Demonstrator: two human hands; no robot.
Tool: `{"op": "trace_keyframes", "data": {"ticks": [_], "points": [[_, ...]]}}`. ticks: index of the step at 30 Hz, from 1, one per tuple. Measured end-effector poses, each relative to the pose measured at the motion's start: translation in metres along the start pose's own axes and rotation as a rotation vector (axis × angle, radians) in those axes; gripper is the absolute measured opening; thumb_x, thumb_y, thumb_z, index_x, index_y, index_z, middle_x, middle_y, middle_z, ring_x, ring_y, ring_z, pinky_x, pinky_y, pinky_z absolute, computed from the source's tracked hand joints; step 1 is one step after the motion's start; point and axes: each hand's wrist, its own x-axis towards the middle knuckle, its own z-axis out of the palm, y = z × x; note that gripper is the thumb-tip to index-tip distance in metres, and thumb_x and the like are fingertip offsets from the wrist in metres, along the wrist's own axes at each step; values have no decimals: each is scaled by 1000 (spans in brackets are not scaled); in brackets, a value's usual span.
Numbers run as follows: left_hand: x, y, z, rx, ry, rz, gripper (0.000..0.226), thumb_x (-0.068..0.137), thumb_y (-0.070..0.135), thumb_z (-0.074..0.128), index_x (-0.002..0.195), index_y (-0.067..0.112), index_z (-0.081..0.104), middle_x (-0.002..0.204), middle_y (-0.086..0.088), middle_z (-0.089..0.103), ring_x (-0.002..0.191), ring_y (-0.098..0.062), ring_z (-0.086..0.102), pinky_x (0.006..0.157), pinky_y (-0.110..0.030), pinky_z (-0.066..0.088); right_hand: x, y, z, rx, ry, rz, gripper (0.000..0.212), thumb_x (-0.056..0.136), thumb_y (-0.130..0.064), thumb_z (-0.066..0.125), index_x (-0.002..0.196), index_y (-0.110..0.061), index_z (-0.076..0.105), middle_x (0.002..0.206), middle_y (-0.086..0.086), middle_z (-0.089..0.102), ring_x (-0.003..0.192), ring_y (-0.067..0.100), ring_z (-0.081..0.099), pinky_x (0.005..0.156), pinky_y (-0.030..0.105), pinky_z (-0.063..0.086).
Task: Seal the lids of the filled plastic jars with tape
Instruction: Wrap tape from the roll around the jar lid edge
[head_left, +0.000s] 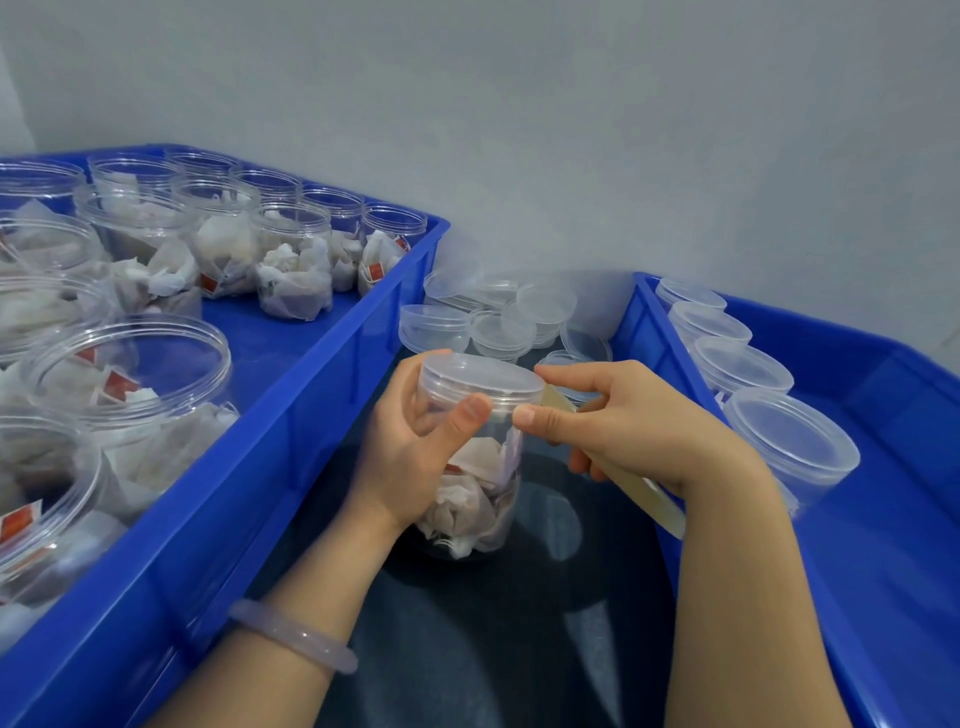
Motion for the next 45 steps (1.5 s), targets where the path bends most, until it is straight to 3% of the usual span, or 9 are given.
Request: {"op": "trace_keyframes", "data": {"ticks": [4,8,16,21,26,35,37,41,45], "points": [[1,5,0,-31,-5,-4,75,58,71,72,106,17,54,94,16,72,90,-2,68,72,-13,50,3,3,2,54,-33,-29,87,53,-71,65,134,-46,47,69,-14,70,57,7,65,60,24,50],[0,7,-1,-36,-21,-30,81,56,74,71,107,12,54,94,12,72,91,-6,67,74,-17,52,5,6,4,130,-117,-63,55,59,-68,72,111,-55,59,69,-26,66,55,6,62,58,21,50],[-4,5,4,2,-83,-67,85,56,73,72,119,19,51,108,13,68,105,-4,63,84,-17,49,7,19,-3,145,-126,-103,74,42,-68,70,112,-53,54,64,-18,66,55,4,59,56,17,48],[-3,3,2,137,14,-54,83,58,61,69,131,32,41,129,11,53,112,9,54,82,-7,45,8,15,2,102,-96,-90,58,62,-63,69,118,-50,57,63,-22,63,51,3,55,53,19,47],[0,-1,1,208,34,-64,111,39,78,75,132,29,39,126,13,56,119,-5,54,97,-27,48,8,6,8,90,-44,-115,33,79,-50,69,111,-45,61,62,-27,62,47,-12,54,45,10,42],[4,1,0,28,98,-94,100,31,74,81,111,28,44,110,4,60,94,-2,65,73,-16,52,6,-8,9,64,-74,-130,20,73,-60,65,87,-66,51,64,-37,59,52,-6,58,49,10,44],[5,3,-2,19,75,-93,95,33,70,83,109,26,45,107,3,61,91,-1,66,71,-15,51,3,-9,8,67,-86,-121,25,71,-62,66,92,-66,53,65,-34,61,53,-8,59,49,12,45],[7,3,-8,-4,63,-96,70,47,46,76,107,23,48,97,6,65,85,1,67,68,-13,51,-1,-4,2,37,-35,-64,75,57,-69,67,128,-56,47,81,-24,58,73,-5,59,65,12,38],[8,1,-8,-59,51,-144,69,48,42,75,107,18,50,84,11,72,83,-4,69,67,-16,52,-4,-5,-1,5,13,-51,94,37,-77,59,127,-53,50,80,-23,56,72,-2,58,70,16,42]]}}
